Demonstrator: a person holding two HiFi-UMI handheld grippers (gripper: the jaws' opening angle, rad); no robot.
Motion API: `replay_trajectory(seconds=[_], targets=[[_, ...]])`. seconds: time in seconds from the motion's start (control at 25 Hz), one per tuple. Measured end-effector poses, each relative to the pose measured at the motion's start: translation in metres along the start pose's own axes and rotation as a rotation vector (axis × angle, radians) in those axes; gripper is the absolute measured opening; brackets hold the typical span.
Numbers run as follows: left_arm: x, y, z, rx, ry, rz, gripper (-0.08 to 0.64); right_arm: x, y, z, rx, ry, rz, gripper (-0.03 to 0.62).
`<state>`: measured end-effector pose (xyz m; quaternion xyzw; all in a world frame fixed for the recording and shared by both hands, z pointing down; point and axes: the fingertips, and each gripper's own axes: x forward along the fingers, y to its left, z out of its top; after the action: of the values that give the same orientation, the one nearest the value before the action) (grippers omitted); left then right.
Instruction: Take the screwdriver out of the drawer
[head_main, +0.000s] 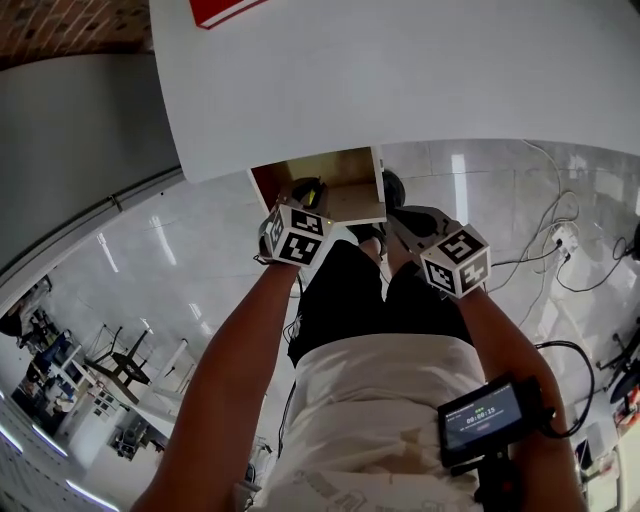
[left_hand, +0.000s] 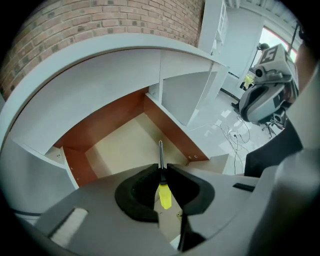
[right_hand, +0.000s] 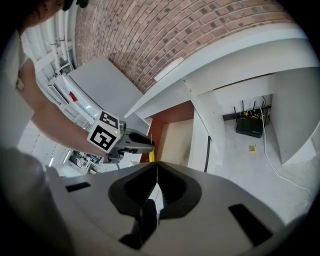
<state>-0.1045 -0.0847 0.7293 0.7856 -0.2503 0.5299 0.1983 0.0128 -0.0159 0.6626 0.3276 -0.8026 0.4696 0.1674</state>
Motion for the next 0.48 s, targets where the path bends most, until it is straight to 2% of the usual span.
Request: replay_trajectory(seconds=[0.48], targets=[[-0.037,-0.004,0.005,-0.047,-0.043,0.02,0.052,-0.007,0.003,0.008,-0.012,-0.007,-0.005,0.006]])
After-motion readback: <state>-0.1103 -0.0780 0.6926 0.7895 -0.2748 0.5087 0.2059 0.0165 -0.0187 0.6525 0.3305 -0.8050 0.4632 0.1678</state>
